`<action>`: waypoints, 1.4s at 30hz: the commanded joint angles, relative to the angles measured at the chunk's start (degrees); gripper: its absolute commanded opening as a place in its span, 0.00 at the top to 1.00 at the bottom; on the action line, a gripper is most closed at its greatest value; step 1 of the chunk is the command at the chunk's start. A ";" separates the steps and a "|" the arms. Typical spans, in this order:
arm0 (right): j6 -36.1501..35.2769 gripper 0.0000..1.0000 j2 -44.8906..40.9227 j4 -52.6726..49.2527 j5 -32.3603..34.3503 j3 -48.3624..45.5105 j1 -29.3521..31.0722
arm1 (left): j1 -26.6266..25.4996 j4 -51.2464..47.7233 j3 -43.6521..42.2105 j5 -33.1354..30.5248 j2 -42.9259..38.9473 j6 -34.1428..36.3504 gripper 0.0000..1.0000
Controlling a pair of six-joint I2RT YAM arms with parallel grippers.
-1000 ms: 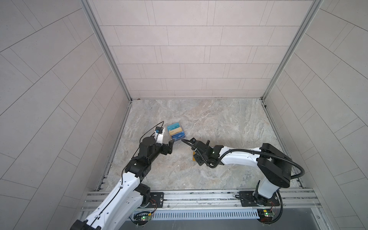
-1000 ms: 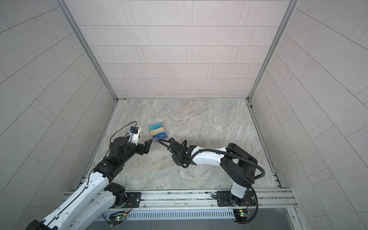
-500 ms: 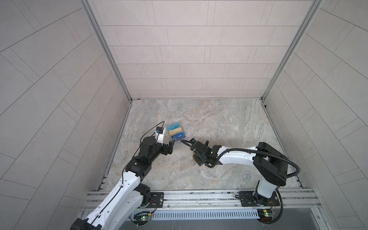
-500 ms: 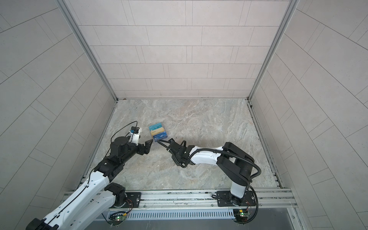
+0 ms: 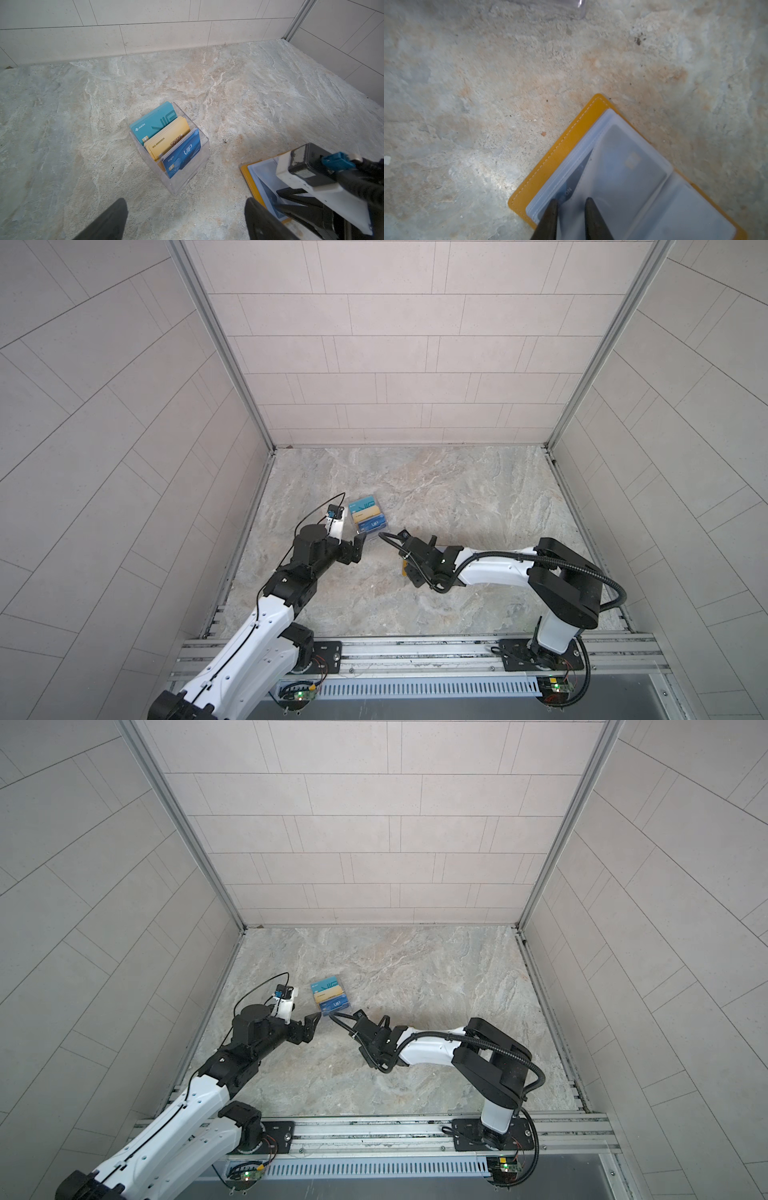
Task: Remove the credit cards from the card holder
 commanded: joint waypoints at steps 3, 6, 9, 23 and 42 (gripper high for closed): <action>0.73 0.82 -1.82 -4.17 0.38 -2.49 -0.60 | 0.30 0.61 1.29 3.03 0.88 0.10 0.10; 0.20 0.83 -3.46 -4.85 0.58 -2.37 -0.86 | 0.32 0.35 1.80 5.11 2.42 0.11 0.12; 0.00 0.86 -5.22 -5.49 0.75 -2.37 -1.25 | 0.26 0.81 2.04 7.59 4.20 -0.41 0.15; 1.89 0.91 -10.88 -7.07 2.83 -4.54 -2.91 | -10.54 4.60 2.48 10.05 12.59 -1.24 0.34; 6.58 0.84 -15.46 -8.35 7.48 -9.06 -5.69 | -24.87 15.26 13.02 4.39 39.62 -8.26 0.60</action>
